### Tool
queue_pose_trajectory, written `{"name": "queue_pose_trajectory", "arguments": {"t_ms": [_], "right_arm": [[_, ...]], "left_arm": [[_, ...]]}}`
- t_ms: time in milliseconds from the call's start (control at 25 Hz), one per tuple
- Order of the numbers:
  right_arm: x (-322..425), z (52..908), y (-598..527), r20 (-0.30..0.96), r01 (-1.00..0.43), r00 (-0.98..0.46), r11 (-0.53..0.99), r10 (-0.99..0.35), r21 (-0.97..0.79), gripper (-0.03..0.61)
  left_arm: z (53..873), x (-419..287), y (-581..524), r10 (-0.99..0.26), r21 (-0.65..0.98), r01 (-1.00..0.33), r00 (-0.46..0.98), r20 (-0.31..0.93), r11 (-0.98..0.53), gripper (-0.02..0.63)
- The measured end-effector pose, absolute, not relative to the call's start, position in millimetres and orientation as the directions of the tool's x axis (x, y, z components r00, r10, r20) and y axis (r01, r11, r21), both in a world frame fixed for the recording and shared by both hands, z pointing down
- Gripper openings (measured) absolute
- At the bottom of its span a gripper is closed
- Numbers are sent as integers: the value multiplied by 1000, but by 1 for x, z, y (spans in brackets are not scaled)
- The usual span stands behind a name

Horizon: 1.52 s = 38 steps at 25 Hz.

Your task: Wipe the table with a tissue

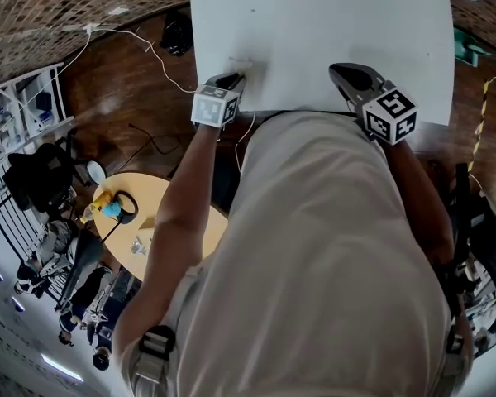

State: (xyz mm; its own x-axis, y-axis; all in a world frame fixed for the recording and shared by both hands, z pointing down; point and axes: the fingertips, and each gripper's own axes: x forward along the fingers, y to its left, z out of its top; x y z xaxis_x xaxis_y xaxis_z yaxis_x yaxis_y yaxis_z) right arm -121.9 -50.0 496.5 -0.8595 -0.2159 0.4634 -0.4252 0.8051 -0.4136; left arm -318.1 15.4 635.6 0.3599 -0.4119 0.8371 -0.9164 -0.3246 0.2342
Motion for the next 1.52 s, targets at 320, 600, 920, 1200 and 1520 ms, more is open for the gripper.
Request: {"name": "queue_pose_trajectory", "arguments": {"t_ms": [320, 600, 920, 1200, 1520], "right_arm": [[-129, 488, -57, 447, -419, -868, 801, -216, -427, 9], [-136, 489, -51, 452, -401, -872, 807, -191, -433, 9], [-138, 499, -46, 460, -411, -866, 803, -196, -432, 9], [-138, 499, -46, 463, -412, -865, 800, -192, -436, 9], [-141, 497, -49, 462, -406, -867, 802, -187, -438, 8]], "left_arm": [[617, -375, 30, -706, 354, -929, 178, 685, 110, 58], [629, -389, 40, -692, 349, -911, 107, 714, 219, 58], [639, -366, 28, -659, 254, -957, 102, 746, 140, 57], [637, -302, 4, -640, 329, -944, 276, 717, -37, 57], [641, -272, 27, -462, 365, -896, 442, 769, -252, 57]]}}
